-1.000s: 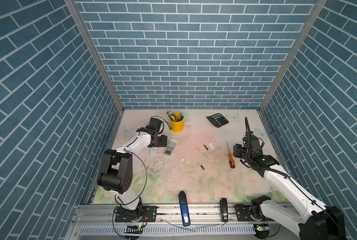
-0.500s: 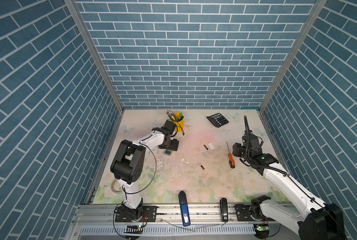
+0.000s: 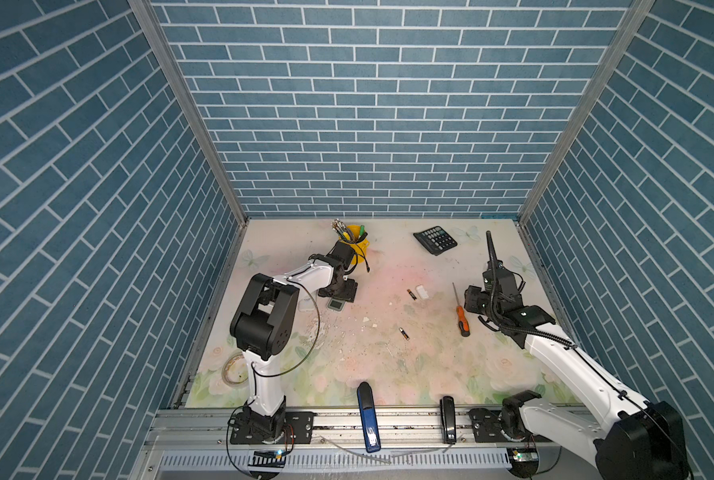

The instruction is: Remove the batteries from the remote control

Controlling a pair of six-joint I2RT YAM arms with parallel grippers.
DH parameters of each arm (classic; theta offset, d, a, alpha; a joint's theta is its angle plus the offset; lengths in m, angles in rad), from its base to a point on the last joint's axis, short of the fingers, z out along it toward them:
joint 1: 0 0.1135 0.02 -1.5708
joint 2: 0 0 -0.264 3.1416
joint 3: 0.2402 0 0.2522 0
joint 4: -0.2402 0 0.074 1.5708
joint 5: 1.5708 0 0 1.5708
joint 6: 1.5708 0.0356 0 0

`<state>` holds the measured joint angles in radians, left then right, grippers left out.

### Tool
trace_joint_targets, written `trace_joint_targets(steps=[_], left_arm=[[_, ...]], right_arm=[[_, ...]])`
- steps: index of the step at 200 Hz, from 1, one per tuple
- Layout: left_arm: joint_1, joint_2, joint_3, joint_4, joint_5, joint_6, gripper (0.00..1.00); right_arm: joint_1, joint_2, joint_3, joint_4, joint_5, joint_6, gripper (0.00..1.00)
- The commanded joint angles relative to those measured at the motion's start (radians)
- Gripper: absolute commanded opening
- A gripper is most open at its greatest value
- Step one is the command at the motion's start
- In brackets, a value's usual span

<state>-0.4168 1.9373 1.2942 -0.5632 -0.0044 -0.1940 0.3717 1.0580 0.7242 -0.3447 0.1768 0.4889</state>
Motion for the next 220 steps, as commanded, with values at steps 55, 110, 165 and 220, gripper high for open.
trace_joint_targets(steps=[55,110,165,220], left_arm=[[-0.004,0.079,0.095,-0.028,-0.032,0.019,0.7],[-0.004,0.107,0.116,-0.045,-0.032,0.017,0.58],[-0.005,0.114,0.103,-0.054,-0.027,0.01,0.44],[-0.004,0.092,0.094,-0.045,-0.014,0.007,0.38]], right_arm=[[-0.003,-0.008,0.03,-0.006,0.004,-0.021,0.52],[-0.004,-0.017,0.022,-0.007,0.015,-0.022,0.52],[-0.004,-0.012,0.025,-0.003,0.012,-0.027,0.52],[-0.004,-0.01,0.024,0.002,0.0,-0.031,0.52]])
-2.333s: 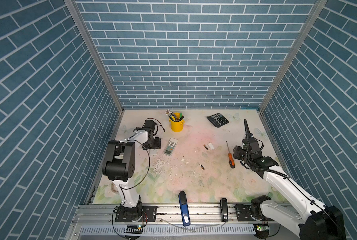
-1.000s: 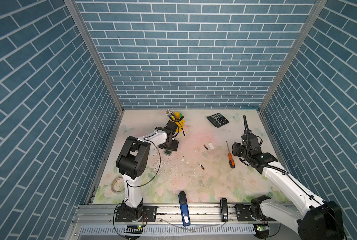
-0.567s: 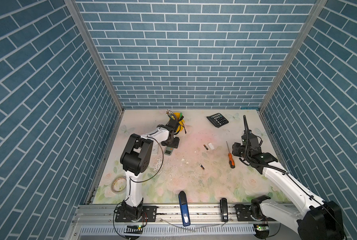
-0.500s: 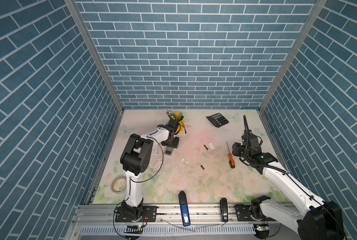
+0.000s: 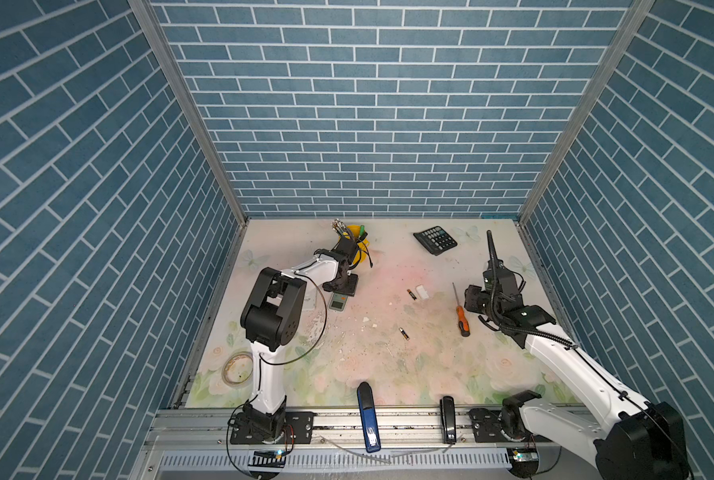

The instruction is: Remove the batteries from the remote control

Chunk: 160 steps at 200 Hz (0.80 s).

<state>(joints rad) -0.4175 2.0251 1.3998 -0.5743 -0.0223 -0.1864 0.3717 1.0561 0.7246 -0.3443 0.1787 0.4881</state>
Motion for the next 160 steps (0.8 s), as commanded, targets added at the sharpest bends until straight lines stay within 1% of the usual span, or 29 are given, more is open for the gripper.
trace_joint_targets(steps=[1,41,73,122,138,160], left_arm=[[-0.003,0.003,-0.012,-0.034,0.005,-0.001,0.38],[-0.004,-0.045,-0.043,0.003,0.068,-0.015,0.37],[-0.003,-0.091,-0.078,0.04,0.134,-0.043,0.37],[-0.003,-0.146,-0.115,0.1,0.222,-0.114,0.37],[-0.003,-0.165,-0.12,0.119,0.249,-0.138,0.37],[-0.003,-0.185,-0.125,0.145,0.288,-0.159,0.37]], right_arm=[[-0.003,-0.008,0.024,0.002,-0.004,-0.031,0.52],[-0.003,0.006,0.026,0.023,-0.035,-0.034,0.52],[-0.003,0.046,0.034,0.05,-0.095,-0.037,0.51],[0.002,0.147,0.064,0.114,-0.24,-0.032,0.43],[0.011,0.18,0.074,0.13,-0.26,-0.03,0.4],[0.03,0.211,0.087,0.159,-0.261,-0.021,0.39]])
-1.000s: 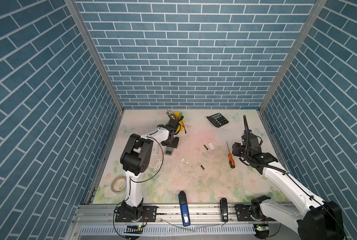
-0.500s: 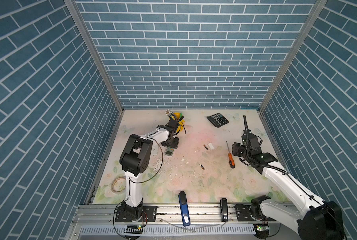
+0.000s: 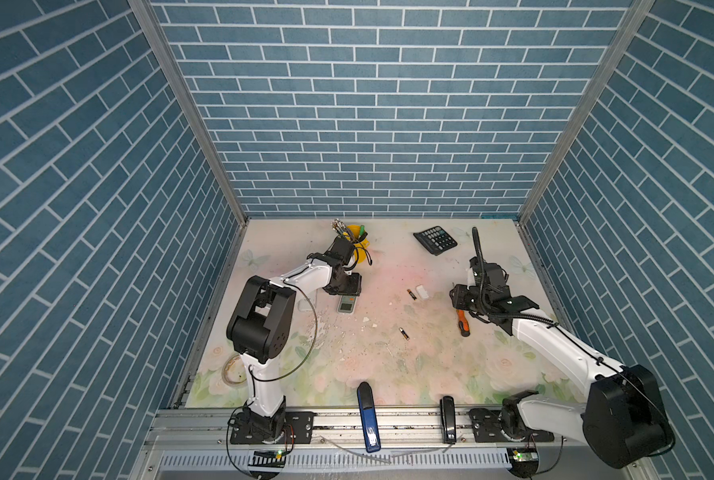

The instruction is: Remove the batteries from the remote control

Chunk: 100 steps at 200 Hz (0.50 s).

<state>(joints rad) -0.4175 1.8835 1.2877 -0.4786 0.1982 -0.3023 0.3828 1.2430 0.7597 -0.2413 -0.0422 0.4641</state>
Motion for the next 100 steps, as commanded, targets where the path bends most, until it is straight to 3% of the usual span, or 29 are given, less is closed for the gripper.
trace_joint_targets(steps=[1,33,100], left_arm=[[-0.003,-0.046,-0.013,0.05,0.069,-0.043,0.37],[-0.005,-0.08,-0.037,0.106,0.149,-0.005,0.36],[-0.048,-0.115,-0.045,0.103,0.158,0.149,0.35]], right_arm=[[0.02,0.026,0.052,0.057,-0.039,0.003,0.38],[0.033,0.068,0.093,0.088,-0.113,0.011,0.38],[0.033,0.184,0.235,0.124,-0.305,0.055,0.38]])
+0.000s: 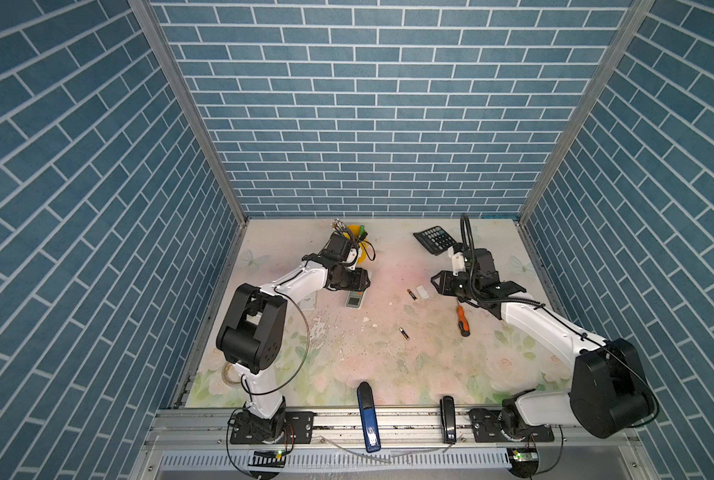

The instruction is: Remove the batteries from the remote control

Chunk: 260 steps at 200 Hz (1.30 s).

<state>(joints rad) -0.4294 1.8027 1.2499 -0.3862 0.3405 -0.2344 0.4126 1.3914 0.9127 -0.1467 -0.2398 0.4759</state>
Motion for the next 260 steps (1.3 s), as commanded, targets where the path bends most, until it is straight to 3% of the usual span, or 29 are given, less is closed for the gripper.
trace_joint_targets(steps=[1,59,129,260], left_arm=[[-0.038,-0.034,-0.007,0.01,0.016,0.083,0.35],[-0.156,-0.061,0.027,0.011,-0.051,0.222,0.34],[-0.258,-0.114,0.025,0.089,-0.118,0.34,0.34],[-0.304,-0.11,0.072,0.134,-0.129,0.422,0.33]], right_arm=[[0.003,0.037,0.084,0.031,-0.109,0.044,0.38],[-0.004,0.102,0.198,0.001,-0.23,0.106,0.37],[-0.013,0.131,0.181,0.044,-0.365,0.17,0.37],[-0.017,0.167,0.162,0.048,-0.482,0.169,0.37]])
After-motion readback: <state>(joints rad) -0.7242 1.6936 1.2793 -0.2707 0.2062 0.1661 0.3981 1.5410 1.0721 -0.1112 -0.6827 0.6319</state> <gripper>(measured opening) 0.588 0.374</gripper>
